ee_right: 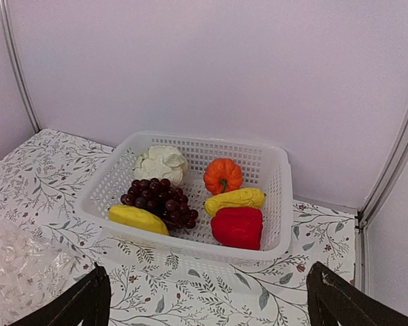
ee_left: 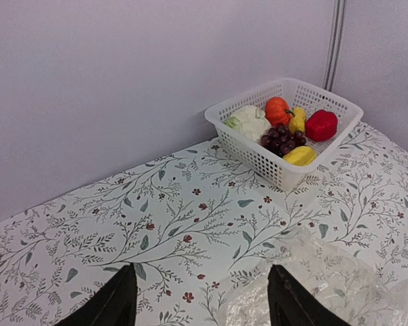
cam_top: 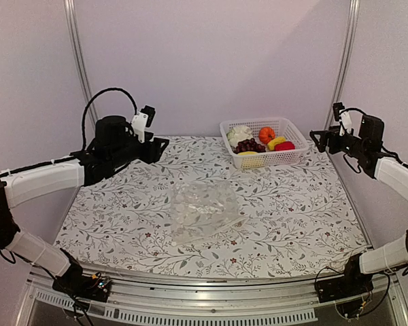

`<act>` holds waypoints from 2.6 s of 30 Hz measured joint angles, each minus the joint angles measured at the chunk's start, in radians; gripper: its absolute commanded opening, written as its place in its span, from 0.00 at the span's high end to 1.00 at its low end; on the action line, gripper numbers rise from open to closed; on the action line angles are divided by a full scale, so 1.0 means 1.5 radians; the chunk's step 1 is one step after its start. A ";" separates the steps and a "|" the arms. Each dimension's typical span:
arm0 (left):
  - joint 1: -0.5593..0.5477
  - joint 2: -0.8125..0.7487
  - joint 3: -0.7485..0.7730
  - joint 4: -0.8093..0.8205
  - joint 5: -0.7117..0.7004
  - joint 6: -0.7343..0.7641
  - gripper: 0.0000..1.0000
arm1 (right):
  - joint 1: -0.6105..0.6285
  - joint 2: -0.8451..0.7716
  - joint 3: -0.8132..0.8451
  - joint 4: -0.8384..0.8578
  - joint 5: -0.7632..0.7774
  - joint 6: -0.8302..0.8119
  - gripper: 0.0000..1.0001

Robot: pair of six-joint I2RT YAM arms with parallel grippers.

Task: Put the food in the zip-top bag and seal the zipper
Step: Move the bin to the center of the board.

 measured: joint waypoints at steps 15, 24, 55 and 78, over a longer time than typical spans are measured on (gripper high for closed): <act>-0.034 0.000 0.000 -0.005 0.006 -0.001 0.35 | 0.121 0.225 0.237 -0.145 -0.017 -0.164 0.18; -0.043 0.002 0.009 -0.006 0.008 -0.003 0.35 | 0.210 0.400 0.402 -0.223 0.021 -0.171 0.24; -0.046 0.000 0.011 -0.009 0.023 -0.008 0.36 | 0.401 0.771 0.811 -0.409 0.209 -0.066 0.54; -0.047 -0.003 0.011 -0.010 0.034 -0.010 0.36 | 0.416 0.450 0.359 -0.563 0.171 -0.201 0.50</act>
